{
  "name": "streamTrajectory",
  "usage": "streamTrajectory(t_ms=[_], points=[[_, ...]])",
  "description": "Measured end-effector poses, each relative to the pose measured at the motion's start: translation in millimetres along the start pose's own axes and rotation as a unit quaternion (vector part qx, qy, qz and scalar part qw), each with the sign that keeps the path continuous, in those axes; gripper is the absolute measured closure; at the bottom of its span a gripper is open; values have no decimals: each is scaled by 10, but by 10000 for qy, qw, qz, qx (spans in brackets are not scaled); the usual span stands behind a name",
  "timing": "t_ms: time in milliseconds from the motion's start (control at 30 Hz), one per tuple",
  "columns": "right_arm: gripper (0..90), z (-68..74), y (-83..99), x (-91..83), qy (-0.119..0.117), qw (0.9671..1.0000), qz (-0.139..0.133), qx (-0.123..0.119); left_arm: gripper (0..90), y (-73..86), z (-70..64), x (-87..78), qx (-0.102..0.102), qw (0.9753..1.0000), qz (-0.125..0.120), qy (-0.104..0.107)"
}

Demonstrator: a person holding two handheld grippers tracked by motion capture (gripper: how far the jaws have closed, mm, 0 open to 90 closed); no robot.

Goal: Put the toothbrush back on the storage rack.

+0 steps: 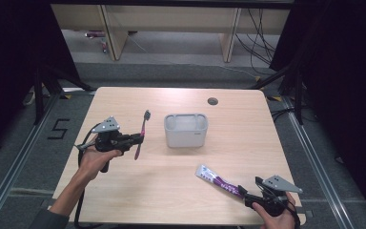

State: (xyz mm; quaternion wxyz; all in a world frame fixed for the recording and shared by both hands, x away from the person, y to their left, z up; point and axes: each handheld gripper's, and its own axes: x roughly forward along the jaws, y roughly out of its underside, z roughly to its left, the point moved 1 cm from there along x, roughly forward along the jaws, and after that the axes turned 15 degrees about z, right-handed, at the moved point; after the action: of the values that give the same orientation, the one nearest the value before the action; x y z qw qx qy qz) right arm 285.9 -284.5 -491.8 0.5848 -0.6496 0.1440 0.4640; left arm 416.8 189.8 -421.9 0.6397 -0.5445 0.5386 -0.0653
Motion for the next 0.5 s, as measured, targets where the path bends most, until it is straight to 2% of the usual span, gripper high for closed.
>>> streamTrajectory(t_ms=[33,100,167,200,267,367,400,500], points=[[248,0,0,0,5,10000,-6,-4,828,-7,9,8,7,10000,-59,40],[248,-17,-5,2,128,9998,-78,-101,827,-26,15,3,-25,9999,-127,-14],[248,-16,-4,1,127,9998,-75,-96,827,-54,22,9,-73,9997,-237,-41],[248,1,-1,5,10,10000,-36,9,827,-69,25,9,-85,9995,-300,-56],[248,-19,-4,0,130,9998,-82,-105,828,-103,24,15,-100,9993,-362,-38],[248,-19,-3,-1,125,9998,-77,-99,827,-159,3,32,-164,9987,-481,-39],[248,-2,-1,1,20,10000,-36,-11,827,-171,3,38,-151,9987,-493,-29],[248,-20,-3,0,124,9998,-78,-108,827,-214,-5,68,-161,9985,-515,-20]])
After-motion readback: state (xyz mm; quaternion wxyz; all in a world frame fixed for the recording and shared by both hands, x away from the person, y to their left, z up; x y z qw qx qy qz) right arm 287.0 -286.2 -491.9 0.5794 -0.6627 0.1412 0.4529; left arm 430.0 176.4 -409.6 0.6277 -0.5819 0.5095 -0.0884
